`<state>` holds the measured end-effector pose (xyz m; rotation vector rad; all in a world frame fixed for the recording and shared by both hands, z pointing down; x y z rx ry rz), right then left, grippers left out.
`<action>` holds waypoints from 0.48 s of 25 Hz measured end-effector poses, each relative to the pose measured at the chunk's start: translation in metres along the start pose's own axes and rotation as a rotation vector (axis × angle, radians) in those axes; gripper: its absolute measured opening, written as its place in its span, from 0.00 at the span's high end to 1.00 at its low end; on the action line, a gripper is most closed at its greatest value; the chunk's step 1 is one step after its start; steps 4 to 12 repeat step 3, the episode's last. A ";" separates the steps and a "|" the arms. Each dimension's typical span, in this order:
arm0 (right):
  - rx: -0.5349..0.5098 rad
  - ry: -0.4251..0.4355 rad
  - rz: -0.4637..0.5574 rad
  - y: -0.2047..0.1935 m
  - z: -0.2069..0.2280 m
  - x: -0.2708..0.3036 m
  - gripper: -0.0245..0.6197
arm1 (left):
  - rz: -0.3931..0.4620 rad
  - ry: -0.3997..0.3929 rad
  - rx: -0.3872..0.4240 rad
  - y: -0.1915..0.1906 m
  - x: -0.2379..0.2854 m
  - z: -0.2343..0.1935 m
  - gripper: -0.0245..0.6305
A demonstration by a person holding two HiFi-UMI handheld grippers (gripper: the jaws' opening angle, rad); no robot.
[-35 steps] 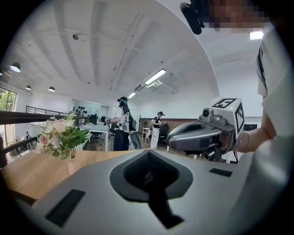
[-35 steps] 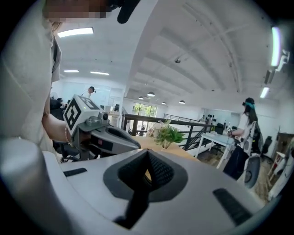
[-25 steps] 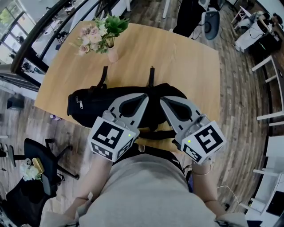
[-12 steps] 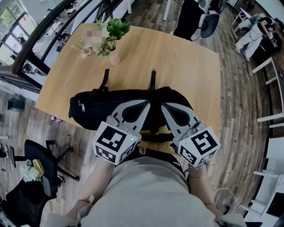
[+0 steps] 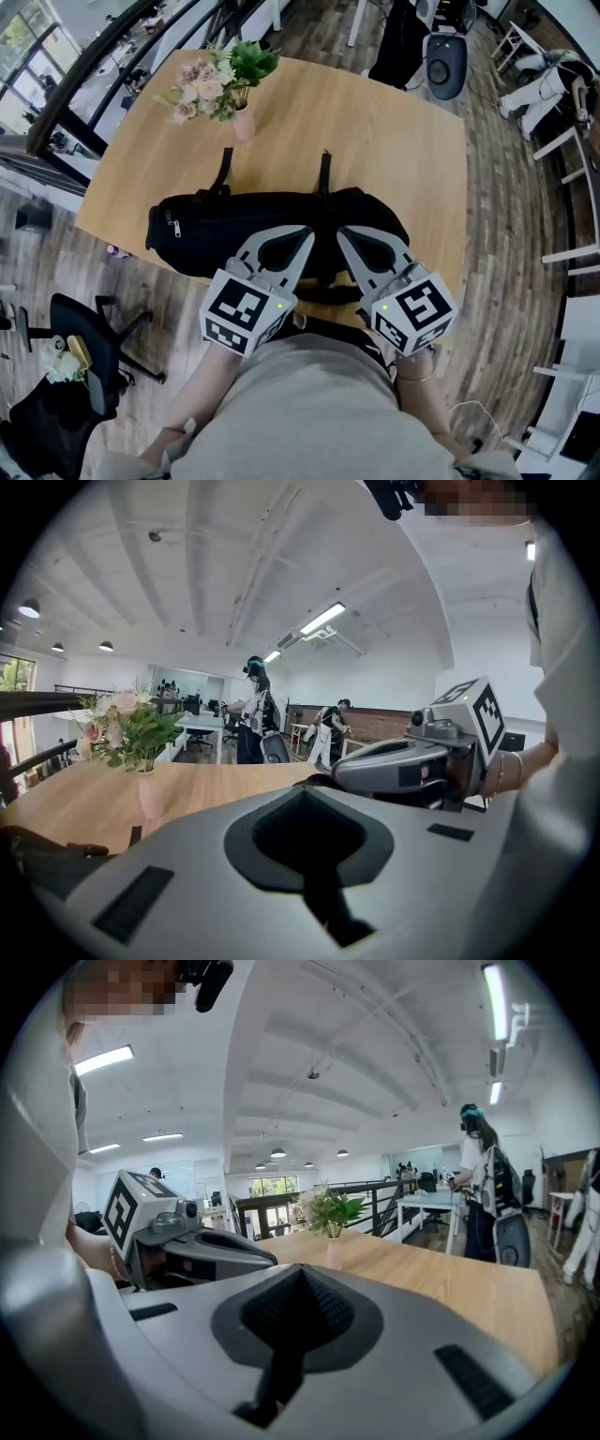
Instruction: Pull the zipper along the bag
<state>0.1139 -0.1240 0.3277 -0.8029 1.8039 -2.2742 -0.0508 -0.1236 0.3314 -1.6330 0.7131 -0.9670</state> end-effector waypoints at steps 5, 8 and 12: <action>-0.009 0.008 -0.010 -0.001 -0.002 0.004 0.95 | -0.004 0.010 0.011 0.000 0.000 -0.002 0.94; -0.009 0.008 -0.010 -0.001 -0.002 0.004 0.95 | -0.004 0.010 0.011 0.000 0.000 -0.002 0.94; -0.009 0.008 -0.010 -0.001 -0.002 0.004 0.95 | -0.004 0.010 0.011 0.000 0.000 -0.002 0.94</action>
Point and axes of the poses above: the fingertips, and each gripper's own axes: x forward along the fingers, z to its right, y out of its top, the point moved 9 cm from there along -x, backward along the fingers, and after that the axes turned 14 degrees about y, right-handed, at the moved point
